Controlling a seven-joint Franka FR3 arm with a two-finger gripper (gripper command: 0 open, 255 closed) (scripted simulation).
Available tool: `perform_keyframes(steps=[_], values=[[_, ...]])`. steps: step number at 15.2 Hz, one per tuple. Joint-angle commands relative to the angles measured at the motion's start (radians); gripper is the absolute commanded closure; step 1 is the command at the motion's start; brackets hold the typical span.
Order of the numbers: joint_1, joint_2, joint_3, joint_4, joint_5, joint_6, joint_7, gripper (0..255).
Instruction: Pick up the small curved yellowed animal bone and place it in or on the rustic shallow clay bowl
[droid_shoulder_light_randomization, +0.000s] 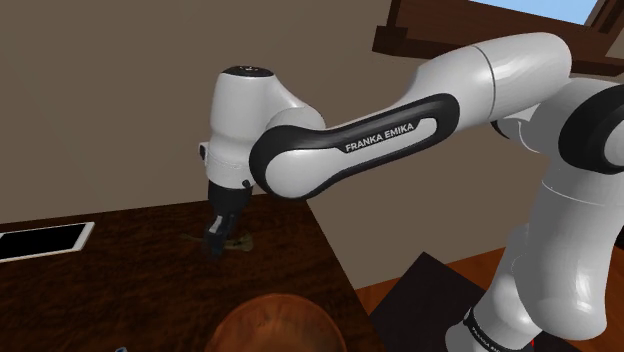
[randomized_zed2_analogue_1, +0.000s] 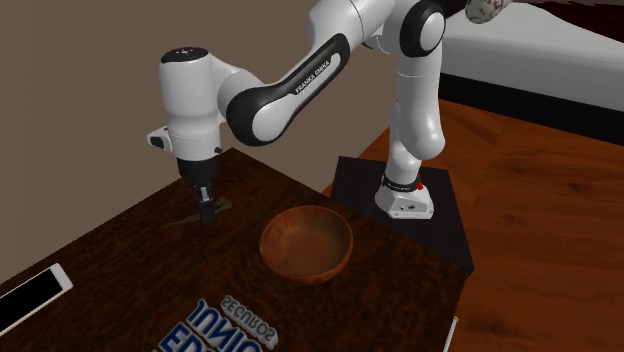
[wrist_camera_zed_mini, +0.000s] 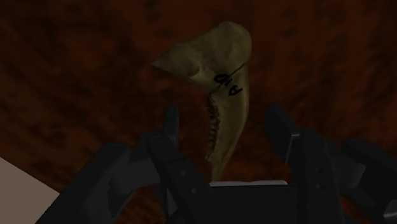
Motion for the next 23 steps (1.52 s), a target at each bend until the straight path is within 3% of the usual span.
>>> perform_keyframes(steps=[1,9,23], values=[[0.001,0.002,0.001,-0.001,0.001,0.000,0.000,255],[0.001,0.002,0.001,-0.001,0.001,0.000,0.000,255],[0.001,-0.025,0.006,0.154,0.018,-0.180,-0.011,255]])
